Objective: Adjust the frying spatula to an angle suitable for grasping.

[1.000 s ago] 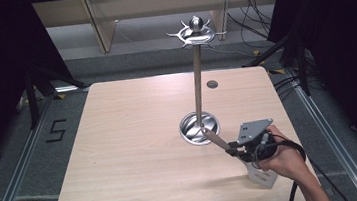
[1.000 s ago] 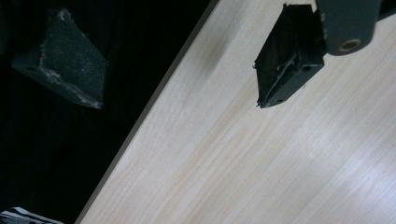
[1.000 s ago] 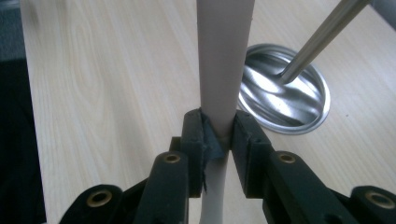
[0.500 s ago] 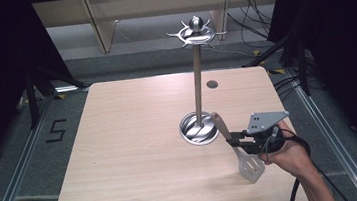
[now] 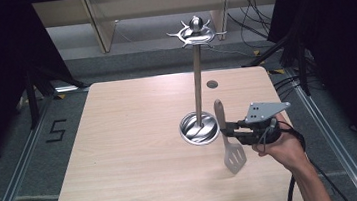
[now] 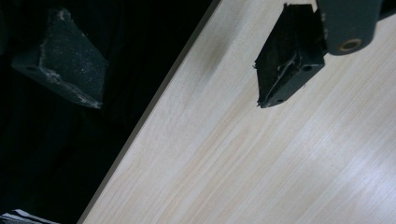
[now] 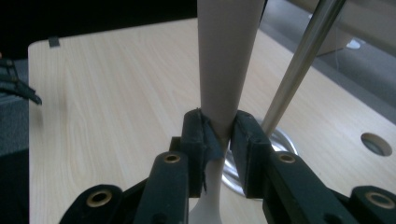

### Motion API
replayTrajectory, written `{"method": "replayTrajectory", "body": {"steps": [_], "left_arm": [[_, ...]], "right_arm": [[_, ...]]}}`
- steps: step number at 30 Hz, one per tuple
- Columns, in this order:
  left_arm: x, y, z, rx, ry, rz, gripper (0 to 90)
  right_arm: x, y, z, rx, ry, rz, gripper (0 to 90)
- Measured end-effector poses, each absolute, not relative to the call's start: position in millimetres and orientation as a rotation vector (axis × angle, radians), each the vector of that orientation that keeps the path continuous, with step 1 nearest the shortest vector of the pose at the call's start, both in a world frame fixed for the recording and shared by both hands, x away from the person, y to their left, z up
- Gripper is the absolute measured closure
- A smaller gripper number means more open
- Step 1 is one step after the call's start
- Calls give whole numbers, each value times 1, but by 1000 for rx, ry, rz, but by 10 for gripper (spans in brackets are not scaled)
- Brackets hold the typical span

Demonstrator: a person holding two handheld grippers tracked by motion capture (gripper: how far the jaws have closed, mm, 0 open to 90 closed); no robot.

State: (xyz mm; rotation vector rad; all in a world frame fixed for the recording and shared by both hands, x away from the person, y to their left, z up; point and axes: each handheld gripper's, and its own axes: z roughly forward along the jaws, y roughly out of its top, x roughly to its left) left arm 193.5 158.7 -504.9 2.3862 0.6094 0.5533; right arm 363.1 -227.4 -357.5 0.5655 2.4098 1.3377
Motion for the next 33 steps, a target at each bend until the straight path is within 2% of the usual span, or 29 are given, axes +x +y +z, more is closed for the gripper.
{"method": "replayTrajectory", "body": {"steps": [13,33], "left_arm": [[194,159,-505,2387,614,552,157],[195,160,-505,2382,616,564,157]], "right_arm": [[373,-221,-344,581,2340,1426,761],[399,-216,-285,601,2256,1429,761]]}}
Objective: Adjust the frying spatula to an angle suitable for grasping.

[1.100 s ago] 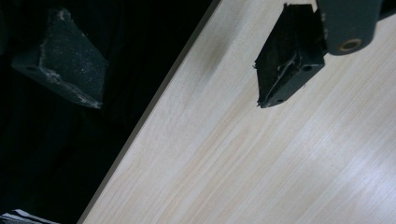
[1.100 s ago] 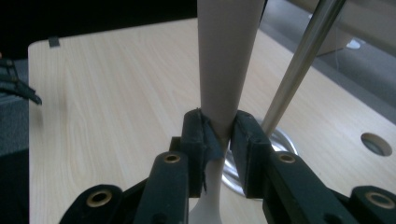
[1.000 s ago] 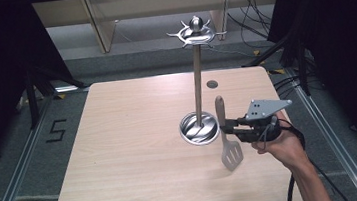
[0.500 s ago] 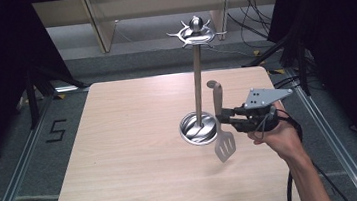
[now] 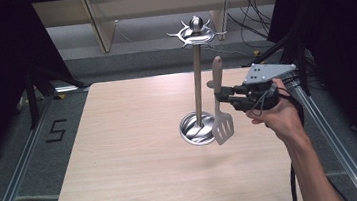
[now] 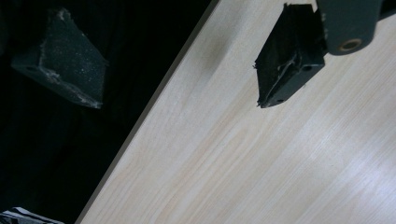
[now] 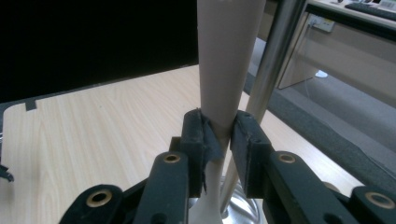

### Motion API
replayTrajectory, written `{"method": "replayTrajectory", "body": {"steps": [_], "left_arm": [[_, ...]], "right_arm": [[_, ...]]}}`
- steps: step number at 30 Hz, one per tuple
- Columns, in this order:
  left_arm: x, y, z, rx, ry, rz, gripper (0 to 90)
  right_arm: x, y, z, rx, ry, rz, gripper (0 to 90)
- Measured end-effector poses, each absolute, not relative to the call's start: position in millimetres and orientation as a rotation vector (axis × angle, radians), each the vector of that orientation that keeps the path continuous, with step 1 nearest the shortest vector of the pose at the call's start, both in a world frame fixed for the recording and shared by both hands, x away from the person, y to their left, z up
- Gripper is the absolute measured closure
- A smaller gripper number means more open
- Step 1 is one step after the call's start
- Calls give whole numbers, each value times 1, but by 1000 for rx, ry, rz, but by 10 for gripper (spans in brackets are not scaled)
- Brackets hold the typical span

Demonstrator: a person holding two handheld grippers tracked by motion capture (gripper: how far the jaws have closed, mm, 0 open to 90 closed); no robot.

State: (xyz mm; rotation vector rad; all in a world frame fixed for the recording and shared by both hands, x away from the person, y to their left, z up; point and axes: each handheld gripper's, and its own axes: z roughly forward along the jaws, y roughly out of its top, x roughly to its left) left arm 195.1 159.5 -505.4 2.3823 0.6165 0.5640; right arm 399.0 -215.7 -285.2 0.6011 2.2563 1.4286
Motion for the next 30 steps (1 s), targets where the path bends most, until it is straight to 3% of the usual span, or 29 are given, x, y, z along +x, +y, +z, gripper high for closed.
{"method": "replayTrajectory", "body": {"steps": [30], "left_arm": [[195,159,-506,2383,612,550,157]], "right_arm": [[424,-203,-266,717,2272,1262,761]]}}
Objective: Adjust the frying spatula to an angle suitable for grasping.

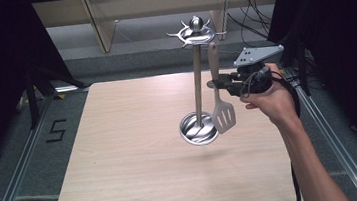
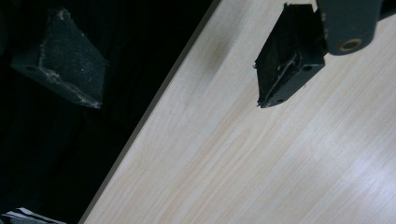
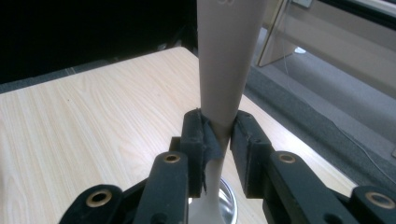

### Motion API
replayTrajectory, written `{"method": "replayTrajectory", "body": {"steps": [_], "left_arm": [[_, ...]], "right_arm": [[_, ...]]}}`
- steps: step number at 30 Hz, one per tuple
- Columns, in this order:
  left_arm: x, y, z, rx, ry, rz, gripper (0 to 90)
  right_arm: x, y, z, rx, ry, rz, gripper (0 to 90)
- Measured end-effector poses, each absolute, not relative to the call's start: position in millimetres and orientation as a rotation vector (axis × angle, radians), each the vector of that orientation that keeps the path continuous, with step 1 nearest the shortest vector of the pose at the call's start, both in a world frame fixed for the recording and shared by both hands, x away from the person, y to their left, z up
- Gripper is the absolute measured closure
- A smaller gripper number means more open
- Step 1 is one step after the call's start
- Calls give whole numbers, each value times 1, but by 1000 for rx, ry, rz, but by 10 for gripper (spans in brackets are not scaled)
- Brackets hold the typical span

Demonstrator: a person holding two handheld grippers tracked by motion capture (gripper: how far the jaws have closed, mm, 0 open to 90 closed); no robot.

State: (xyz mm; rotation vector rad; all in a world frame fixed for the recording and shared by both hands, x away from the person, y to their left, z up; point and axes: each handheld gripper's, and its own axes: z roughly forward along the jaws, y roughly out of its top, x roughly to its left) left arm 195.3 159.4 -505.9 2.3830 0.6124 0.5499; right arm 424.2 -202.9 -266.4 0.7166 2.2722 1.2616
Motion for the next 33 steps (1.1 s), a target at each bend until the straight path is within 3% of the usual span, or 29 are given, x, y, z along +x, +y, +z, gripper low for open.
{"method": "replayTrajectory", "body": {"steps": [22,33], "left_arm": [[196,159,-507,2385,621,547,156],[196,160,-506,2384,622,558,157]], "right_arm": [[417,-198,-279,733,2225,1381,744],[393,-208,-290,698,2126,1533,650]]}}
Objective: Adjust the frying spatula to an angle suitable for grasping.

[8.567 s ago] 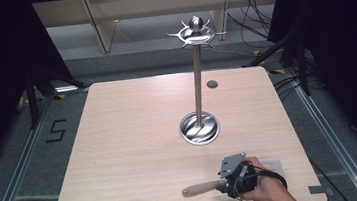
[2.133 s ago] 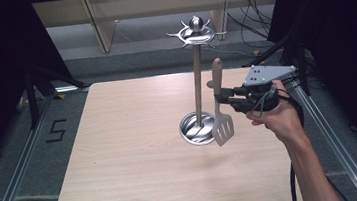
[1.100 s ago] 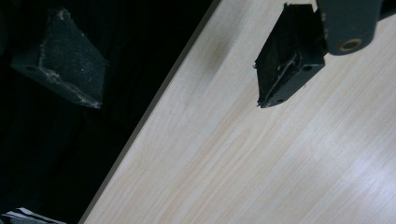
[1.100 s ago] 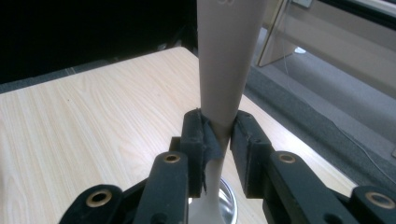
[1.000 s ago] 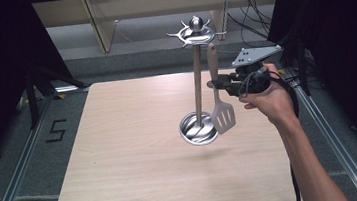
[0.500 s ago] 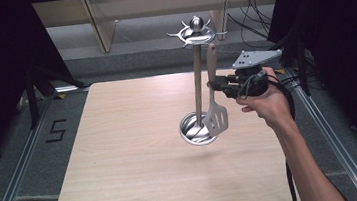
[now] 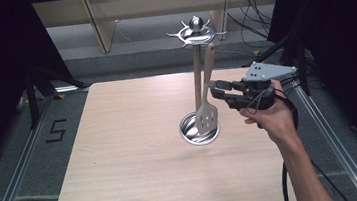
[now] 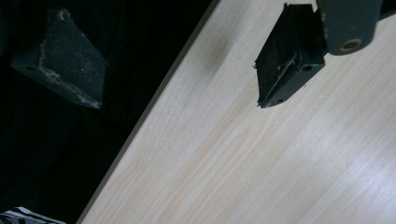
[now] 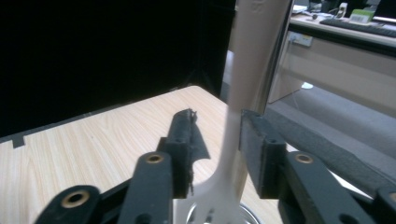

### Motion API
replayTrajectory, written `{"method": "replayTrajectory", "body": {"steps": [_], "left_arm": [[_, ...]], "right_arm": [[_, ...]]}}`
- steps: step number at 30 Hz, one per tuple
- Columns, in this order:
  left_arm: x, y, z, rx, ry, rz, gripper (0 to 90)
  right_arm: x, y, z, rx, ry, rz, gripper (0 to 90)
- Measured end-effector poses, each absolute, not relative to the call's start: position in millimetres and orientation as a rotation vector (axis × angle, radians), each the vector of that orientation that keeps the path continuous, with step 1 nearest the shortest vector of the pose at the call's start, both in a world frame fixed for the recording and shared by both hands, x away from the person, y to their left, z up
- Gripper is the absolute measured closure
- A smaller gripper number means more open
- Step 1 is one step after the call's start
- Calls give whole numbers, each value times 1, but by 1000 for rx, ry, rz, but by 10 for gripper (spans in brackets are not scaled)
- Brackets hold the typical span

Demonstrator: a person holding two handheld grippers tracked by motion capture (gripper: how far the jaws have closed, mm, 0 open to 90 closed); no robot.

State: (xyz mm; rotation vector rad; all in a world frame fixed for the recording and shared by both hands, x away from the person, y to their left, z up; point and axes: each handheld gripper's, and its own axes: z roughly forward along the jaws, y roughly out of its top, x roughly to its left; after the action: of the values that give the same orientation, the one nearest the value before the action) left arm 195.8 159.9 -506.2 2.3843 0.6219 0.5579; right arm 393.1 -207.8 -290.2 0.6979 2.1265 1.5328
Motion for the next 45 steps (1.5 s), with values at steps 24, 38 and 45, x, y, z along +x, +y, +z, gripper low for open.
{"method": "replayTrajectory", "body": {"steps": [24,38,45], "left_arm": [[195,161,-504,2379,612,561,156],[195,160,-504,2379,606,546,157],[196,160,-504,2383,605,563,157]], "right_arm": [[355,-233,-356,793,2189,1382,493],[349,-228,-370,835,2223,1353,453],[347,-226,-377,839,2225,1351,425]]}}
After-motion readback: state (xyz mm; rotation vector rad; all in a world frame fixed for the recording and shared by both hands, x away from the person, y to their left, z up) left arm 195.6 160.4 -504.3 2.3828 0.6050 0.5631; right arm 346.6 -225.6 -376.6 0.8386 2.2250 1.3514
